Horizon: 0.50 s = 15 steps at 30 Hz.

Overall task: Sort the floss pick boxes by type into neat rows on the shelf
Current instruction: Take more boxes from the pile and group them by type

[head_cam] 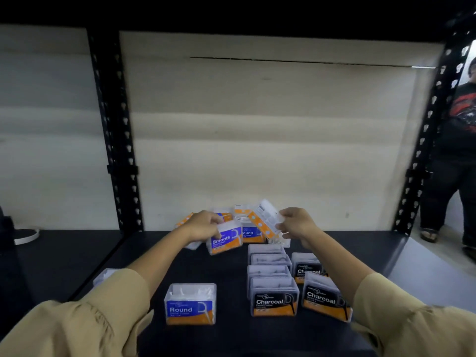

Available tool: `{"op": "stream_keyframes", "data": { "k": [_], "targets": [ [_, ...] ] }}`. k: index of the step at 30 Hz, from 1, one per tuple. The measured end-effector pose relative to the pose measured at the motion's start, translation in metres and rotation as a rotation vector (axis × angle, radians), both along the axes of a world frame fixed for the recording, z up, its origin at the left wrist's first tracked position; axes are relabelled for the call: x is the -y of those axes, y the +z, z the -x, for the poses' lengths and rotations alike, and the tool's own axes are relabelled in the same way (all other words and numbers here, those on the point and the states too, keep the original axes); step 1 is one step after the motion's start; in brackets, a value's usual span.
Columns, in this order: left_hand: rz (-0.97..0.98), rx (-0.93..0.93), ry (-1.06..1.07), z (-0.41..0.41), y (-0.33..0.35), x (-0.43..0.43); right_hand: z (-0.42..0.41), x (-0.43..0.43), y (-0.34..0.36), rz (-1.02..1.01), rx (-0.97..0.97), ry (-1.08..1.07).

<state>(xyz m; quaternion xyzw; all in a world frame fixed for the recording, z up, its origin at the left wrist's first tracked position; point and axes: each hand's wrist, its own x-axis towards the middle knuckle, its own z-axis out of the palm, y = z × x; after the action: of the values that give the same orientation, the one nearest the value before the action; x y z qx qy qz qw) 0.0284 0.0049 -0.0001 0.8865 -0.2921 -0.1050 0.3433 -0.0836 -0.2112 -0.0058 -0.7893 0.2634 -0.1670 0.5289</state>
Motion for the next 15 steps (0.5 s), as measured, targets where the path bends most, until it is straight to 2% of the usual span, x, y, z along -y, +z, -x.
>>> {"op": "stream_keyframes", "data": {
  "k": [5,9,15],
  "targets": [
    [-0.142,-0.038,0.013,-0.006,-0.023,-0.030,-0.007,-0.030,0.003,0.170,-0.022,0.091],
    [-0.145,-0.040,0.065,-0.014,-0.032,-0.042,-0.015,-0.050,0.000,0.279,-0.031,0.188],
    [-0.166,0.025,0.115,-0.027,-0.038,-0.052,-0.029,-0.076,-0.009,0.555,-0.117,0.352]
  ]
}}
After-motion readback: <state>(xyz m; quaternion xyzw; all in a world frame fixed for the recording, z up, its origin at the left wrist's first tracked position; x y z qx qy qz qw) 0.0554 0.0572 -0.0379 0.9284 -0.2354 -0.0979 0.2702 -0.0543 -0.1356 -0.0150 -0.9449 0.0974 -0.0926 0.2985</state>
